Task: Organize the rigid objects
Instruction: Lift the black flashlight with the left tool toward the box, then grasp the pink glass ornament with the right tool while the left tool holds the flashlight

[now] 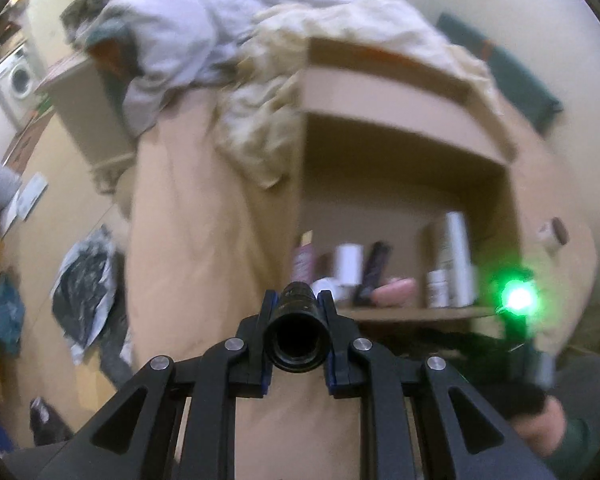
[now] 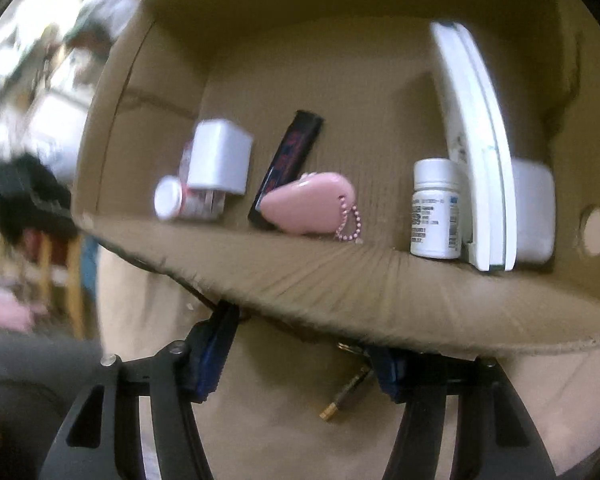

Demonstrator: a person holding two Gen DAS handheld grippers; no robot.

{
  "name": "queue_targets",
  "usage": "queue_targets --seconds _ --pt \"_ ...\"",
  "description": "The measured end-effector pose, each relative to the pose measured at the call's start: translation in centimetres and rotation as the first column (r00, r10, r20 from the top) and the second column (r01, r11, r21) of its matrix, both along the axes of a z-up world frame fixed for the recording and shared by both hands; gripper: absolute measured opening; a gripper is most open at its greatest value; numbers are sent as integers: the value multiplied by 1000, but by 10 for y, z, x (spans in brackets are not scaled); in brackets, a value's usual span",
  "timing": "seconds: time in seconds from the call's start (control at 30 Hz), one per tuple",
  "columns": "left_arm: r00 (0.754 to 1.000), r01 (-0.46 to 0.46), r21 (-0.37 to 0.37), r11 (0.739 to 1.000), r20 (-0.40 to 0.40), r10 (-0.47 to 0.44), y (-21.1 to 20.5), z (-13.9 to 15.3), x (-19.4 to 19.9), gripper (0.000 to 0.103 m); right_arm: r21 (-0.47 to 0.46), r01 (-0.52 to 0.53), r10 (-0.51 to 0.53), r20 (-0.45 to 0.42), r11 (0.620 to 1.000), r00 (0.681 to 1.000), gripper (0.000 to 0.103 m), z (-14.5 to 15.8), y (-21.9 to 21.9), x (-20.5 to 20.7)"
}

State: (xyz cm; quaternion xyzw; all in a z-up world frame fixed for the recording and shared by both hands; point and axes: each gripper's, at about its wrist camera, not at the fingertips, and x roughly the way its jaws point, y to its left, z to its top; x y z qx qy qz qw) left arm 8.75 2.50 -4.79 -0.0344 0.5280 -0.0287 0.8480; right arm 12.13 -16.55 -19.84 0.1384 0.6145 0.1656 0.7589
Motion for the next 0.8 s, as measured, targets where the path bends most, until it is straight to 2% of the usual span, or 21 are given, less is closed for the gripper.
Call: queue_targets --seconds 0.07,0.17,0.27,0.37,0.43,0.57,0.67,0.8 --pt "999 -43 29 999 -19 44 15 -10 -1 17 49 15 -13 -42 999 999 66 -6 -4 4" --pt "993 -85 60 995 -72 89 32 -29 -2 17 174 58 -36 -128 983 991 66 -22 -7 13" --pt "980 -106 93 990 -160 120 40 -59 1 17 151 34 -21 -82 988 996 66 -23 -4 14" --pt "971 -74 137 988 -217 103 29 -82 3 17 160 21 -8 -78 987 997 66 -22 -3 11" --pt "967 -54 92 994 -244 75 18 -93 6 17 186 23 -6 -88 982 996 66 -21 -6 6" --pt "959 29 27 999 -282 -20 -12 -112 15 17 145 56 -49 -48 988 998 66 -19 -9 -6" --pt "951 90 52 995 -300 -70 -29 -124 18 17 152 48 -47 -11 987 999 66 -20 -10 -5" --pt "940 63 23 998 -337 -51 -26 -138 28 17 278 20 -18 -12 960 1000 65 -23 -5 1"
